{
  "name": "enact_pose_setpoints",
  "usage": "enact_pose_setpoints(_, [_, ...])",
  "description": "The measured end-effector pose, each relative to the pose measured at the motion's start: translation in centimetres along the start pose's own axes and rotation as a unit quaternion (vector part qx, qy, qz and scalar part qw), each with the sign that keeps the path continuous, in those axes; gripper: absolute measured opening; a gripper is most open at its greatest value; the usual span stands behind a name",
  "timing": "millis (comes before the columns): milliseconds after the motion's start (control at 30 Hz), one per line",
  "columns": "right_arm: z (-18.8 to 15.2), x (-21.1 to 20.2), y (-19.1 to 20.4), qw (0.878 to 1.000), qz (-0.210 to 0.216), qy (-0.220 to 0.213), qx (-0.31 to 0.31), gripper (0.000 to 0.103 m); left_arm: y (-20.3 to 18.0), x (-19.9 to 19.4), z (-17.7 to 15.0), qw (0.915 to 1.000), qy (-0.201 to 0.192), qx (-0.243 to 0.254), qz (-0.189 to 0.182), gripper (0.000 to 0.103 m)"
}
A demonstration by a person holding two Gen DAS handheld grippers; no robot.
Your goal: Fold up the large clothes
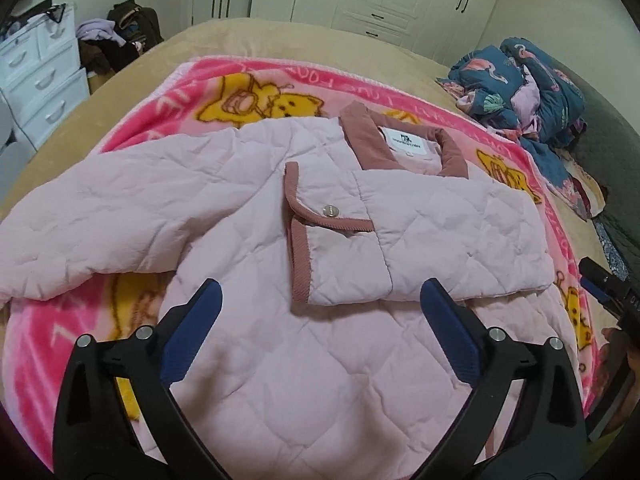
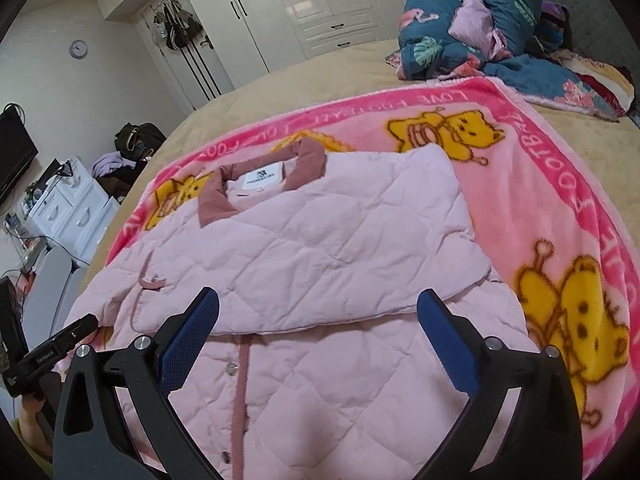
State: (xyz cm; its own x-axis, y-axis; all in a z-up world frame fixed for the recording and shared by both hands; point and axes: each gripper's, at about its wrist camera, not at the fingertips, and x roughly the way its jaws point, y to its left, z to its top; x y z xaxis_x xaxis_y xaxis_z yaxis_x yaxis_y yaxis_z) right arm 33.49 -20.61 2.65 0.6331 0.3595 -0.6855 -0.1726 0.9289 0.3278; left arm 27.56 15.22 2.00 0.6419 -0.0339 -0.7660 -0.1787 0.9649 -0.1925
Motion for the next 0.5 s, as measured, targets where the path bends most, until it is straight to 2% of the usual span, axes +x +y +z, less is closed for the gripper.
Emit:
enact_pose_setpoints(300, [0.3, -2.0, 3.7, 0.999, 0.01, -0.017, -0.03, 0.099, 1.9, -2.9, 0.0, 0.9991, -0.022, -0.022, 0.027, 0.094])
enact_pose_setpoints(500, [-0.1, -2.3, 6.8, 0.998, 0.023, -0.02, -0.054, 0.099, 4.8, -4.2, -0.5, 0.9969, -0.037, -0.057, 0.04, 0.094])
